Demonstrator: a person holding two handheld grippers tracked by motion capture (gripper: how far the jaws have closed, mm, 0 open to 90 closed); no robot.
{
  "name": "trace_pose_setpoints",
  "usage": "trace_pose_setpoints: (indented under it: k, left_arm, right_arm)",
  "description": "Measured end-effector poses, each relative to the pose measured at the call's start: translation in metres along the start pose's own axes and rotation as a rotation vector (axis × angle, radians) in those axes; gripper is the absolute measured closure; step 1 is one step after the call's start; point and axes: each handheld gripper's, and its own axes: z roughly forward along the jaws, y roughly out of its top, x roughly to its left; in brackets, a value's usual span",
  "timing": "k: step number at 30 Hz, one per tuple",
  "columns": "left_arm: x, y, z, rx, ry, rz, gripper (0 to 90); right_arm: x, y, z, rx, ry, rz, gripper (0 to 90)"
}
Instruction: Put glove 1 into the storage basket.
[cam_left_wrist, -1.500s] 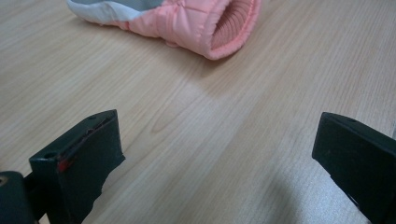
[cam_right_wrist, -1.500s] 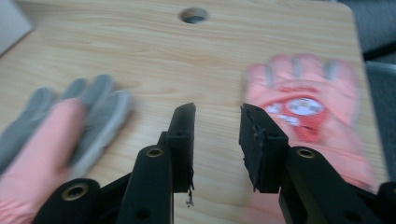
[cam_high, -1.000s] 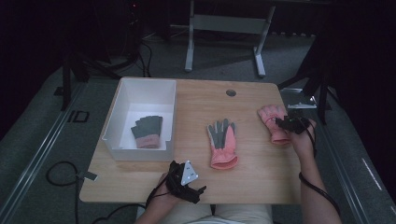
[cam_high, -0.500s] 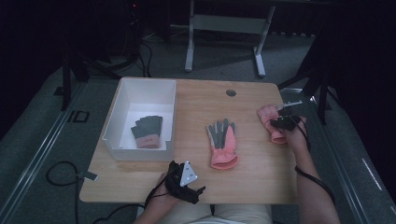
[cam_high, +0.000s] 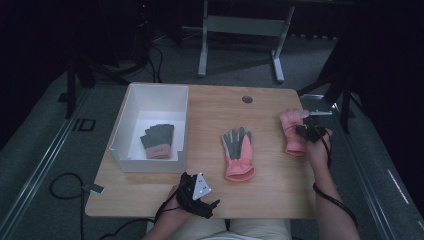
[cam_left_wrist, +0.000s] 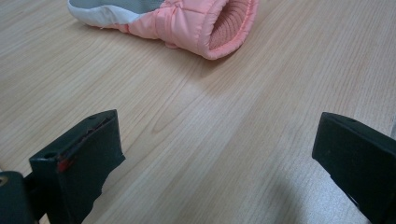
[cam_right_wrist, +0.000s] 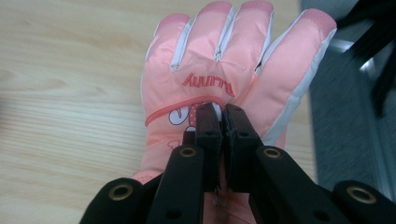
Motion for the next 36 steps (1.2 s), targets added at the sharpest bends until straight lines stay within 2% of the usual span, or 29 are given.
trace_pose_setpoints:
  k: [1,2,3,5,6,7,9,10,11,13,15,18,19,22,24,27,28,29,30,36]
  left_arm:
    - [0.0,0.0,0.0,-0.002,0.001,-0.003,1.3]
    - [0.0,0.0,0.0,-0.005,0.001,-0.006,1.3]
    - [0.0,0.0,0.0,-0.003,0.0,-0.006,1.3]
    - [0.001,-0.001,0.0,0.002,0.001,-0.006,1.2]
    - [0.001,-0.001,0.0,0.002,0.001,-0.006,1.3]
    - [0.002,-0.001,0.0,-0.005,0.005,-0.012,1.3]
    - [0.002,-0.001,-0.001,-0.006,0.01,-0.016,1.3]
    - [0.002,-0.001,-0.001,-0.005,0.009,-0.016,1.3]
    - [0.002,-0.001,-0.001,-0.004,0.01,-0.016,1.3]
    - [0.002,-0.001,-0.001,-0.008,0.012,-0.015,1.3]
    - [0.003,-0.001,-0.001,-0.002,0.009,-0.013,1.3]
    - [0.003,-0.001,-0.002,-0.01,0.015,-0.012,1.3]
    - [0.003,-0.001,-0.002,-0.012,0.017,-0.012,1.2]
    - [0.003,-0.001,-0.003,-0.01,0.014,-0.01,1.2]
    - [0.003,-0.001,-0.003,-0.015,0.013,-0.009,1.2]
    - [0.002,-0.001,-0.003,-0.01,0.014,-0.008,1.2]
    - [0.002,-0.002,-0.003,-0.012,0.017,-0.011,1.2]
    - [0.003,-0.002,-0.004,-0.017,0.016,-0.018,1.2]
    - [0.003,-0.002,-0.004,-0.017,0.017,-0.02,1.3]
    - [0.004,-0.002,-0.005,-0.018,0.018,-0.021,1.3]
  right_arm:
    - [0.007,0.0,-0.017,-0.042,-0.002,-0.005,86.0]
    - [0.011,0.0,-0.025,-0.065,0.011,-0.011,86.0]
    - [0.011,0.0,-0.025,-0.065,0.011,-0.011,86.0]
    - [0.019,-0.001,-0.041,-0.091,0.026,-0.008,86.0]
    - [0.019,-0.001,-0.041,-0.091,0.026,-0.008,86.0]
    - [0.023,-0.002,-0.048,-0.102,0.028,-0.005,86.1]
    - [0.042,-0.007,-0.079,-0.16,0.01,-0.015,86.1]
    - [0.047,-0.009,-0.085,-0.174,0.009,-0.027,86.1]
    - [0.047,-0.009,-0.085,-0.174,0.009,-0.027,86.1]
    - [0.056,-0.012,-0.098,-0.2,0.012,-0.023,86.1]
    - [0.064,-0.016,-0.109,-0.203,0.021,-0.022,86.1]
    - [0.073,-0.023,-0.122,-0.205,0.036,0.003,86.1]
    - [0.077,-0.03,-0.128,-0.204,0.055,0.033,86.1]
    - [0.083,-0.038,-0.131,-0.2,0.074,0.045,86.1]
    - [0.088,-0.047,-0.129,-0.195,0.117,0.059,86.1]
    - [0.096,-0.06,-0.118,-0.155,0.1,0.059,86.1]
    - [0.099,-0.068,-0.109,-0.125,0.08,0.062,86.1]
    - [0.099,-0.068,-0.109,-0.125,0.08,0.062,86.1]
    - [0.099,-0.073,-0.1,-0.105,0.061,0.076,86.1]
    - [0.096,-0.074,-0.084,-0.069,0.05,0.086,86.2]
